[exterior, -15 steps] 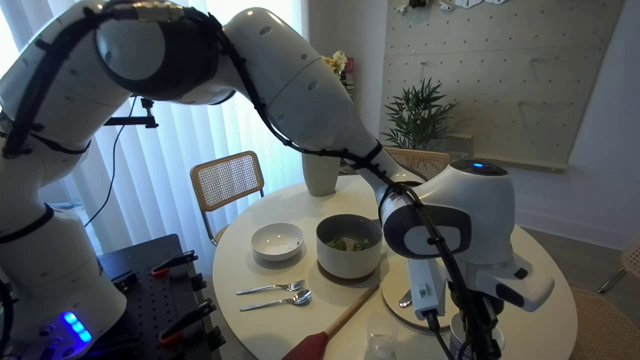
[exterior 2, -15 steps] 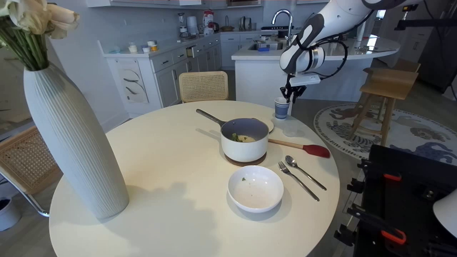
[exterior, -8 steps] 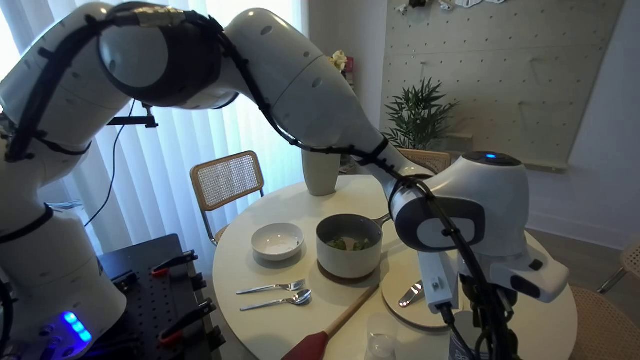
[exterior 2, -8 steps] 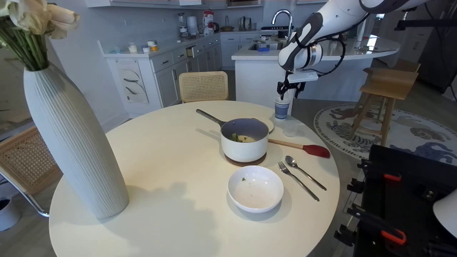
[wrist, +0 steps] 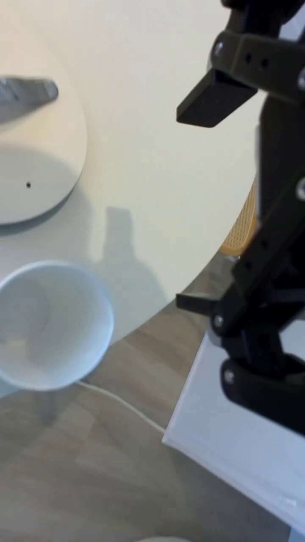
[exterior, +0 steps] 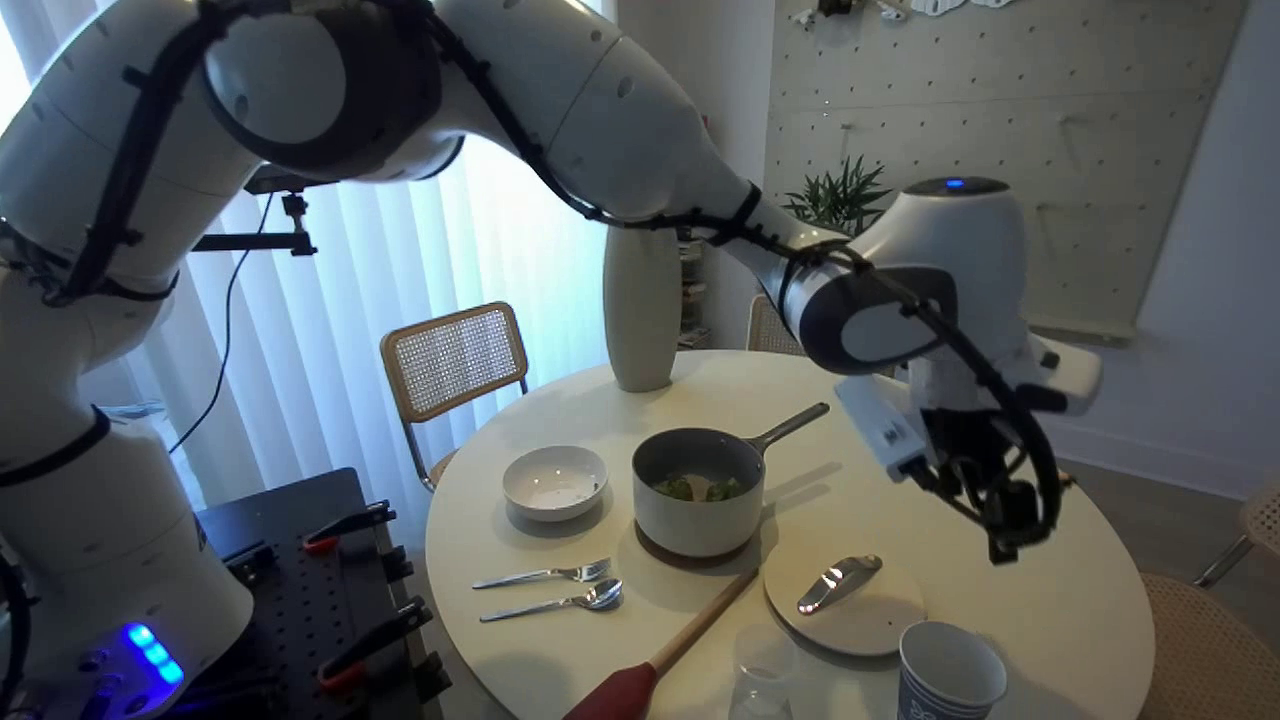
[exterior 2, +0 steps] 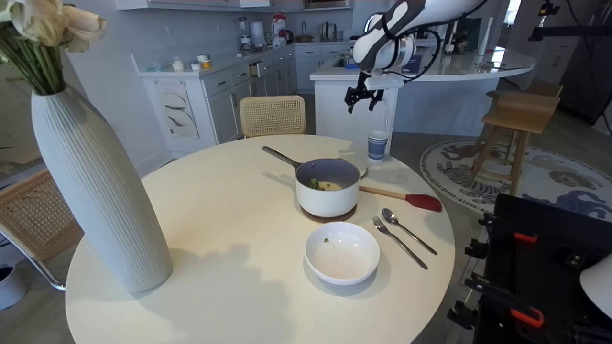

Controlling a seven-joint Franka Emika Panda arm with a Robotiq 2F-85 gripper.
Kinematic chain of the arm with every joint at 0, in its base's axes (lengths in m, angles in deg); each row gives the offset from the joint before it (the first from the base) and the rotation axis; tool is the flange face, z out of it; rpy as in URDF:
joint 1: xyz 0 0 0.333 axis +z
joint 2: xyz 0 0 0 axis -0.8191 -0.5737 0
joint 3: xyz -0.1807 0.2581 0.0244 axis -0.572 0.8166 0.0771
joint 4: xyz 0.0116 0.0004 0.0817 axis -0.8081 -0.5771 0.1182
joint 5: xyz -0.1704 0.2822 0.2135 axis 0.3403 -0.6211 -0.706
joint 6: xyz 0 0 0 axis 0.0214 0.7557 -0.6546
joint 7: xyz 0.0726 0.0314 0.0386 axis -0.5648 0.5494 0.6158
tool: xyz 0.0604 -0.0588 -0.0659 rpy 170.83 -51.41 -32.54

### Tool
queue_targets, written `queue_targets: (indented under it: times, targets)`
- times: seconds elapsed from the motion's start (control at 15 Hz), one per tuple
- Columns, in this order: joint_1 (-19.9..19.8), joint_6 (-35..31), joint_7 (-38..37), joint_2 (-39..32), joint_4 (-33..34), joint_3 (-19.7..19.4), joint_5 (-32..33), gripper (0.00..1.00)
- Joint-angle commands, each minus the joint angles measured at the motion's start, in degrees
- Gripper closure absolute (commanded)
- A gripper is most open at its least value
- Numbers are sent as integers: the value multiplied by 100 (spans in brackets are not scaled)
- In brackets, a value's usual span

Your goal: Move the blue cup to the right, move the silver fork and spoon to the left, move the blue cup to the left

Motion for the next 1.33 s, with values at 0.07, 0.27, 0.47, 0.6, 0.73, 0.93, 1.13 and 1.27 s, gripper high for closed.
queue_targets:
  times: [0.07,0.27,0.47,0.6,0.73,0.93,1.13,1.27]
  targets:
    - [460,514,731,1064,-708,361,146,0]
    - [827,910,1151,1637,-1057,511,233,0]
    - [1151,1191,1613,2232,-1563,648,315,0]
    - [1304,1340,2003,2602,-1912,770,301,0]
    - [1427,1517,2414,2933,-2269,893,247,0]
    - [1626,1836,2666,3487,-3016,1019,85,0]
    - [1888,1956,2444,4126,-3929,1000,81,0]
    - [2095,1849,2077,4570,-4601,949,198,0]
